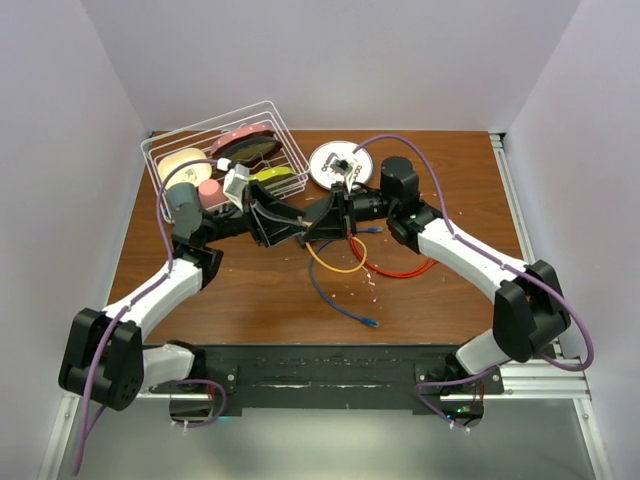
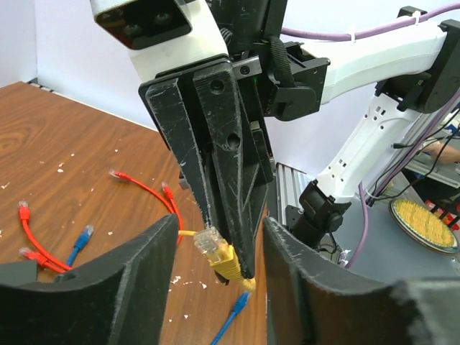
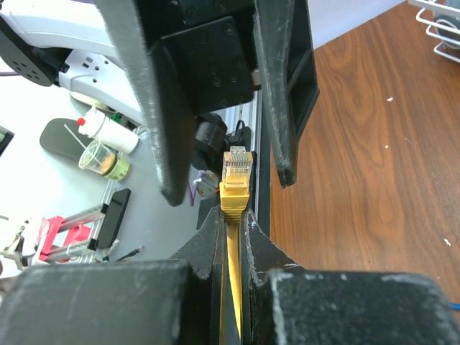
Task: Insert the plug into the switch port
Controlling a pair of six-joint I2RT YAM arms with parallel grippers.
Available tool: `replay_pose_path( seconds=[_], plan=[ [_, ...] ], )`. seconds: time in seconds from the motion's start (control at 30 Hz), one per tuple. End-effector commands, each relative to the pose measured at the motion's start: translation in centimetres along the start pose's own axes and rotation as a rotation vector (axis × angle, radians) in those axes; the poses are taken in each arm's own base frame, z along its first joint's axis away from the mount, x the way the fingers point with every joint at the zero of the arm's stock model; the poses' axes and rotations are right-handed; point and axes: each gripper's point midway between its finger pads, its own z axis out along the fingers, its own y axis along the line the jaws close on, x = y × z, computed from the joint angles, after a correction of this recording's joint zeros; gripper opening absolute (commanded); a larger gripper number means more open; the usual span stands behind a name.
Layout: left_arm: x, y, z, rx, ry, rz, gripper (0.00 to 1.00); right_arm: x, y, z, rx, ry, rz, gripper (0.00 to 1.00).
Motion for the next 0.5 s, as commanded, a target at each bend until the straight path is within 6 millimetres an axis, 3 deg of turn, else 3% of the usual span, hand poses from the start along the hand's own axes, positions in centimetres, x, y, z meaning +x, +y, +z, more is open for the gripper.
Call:
replay_pose_path(
  seconds=[0.0, 0.13, 0.23, 0.27, 0.37, 0.4, 0.43, 0.47],
  plan=[
    [-0.4, -0.1, 0.3, 0.012, -0.022, -0.004, 0.46, -2.1, 2.8, -0.2, -0.052, -0.025, -0.090, 0.00],
    [-0.4, -0.2, 0.6, 0.034, -0.023, -0.009, 0.27, -2.1, 3.1, -0.3, -0.059, -0.021, -0.099, 0.00],
    [-0.5, -0.6, 0.7, 0.057, -0.031, -0.020, 0.00, -2.1, 3.0, -0.2, -0.050, -0.019, -0.102, 0.01],
    [-0.6, -0.7, 0.7, 0.059, -0.036, -0.031, 0.00, -2.3, 2.9, -0.3, -0.033, -0.028, -0.105, 0.05],
    [-1.3, -0.7, 0.8, 0.036, -0.060, -0.020, 0.00, -3.2, 2.8, -0.6, 0.039, -0.036, -0.144, 0.38],
    [-1.4, -0.5, 0.8, 0.016, -0.067, -0.015, 0.00, -3.4, 2.0, -0.9, 0.118, -0.045, -0.127, 0.55],
    [-1.0, 0.3, 0.8, -0.029, -0.055, -0.051, 0.00, -4.3, 1.9, -1.3, 0.158, -0.062, -0.172, 0.63],
    [-1.9, 1.1, 0.8, -0.099, -0.092, -0.012, 0.00, -4.7, 1.7, -1.5, 0.200, -0.073, -0.186, 0.69]
  ],
)
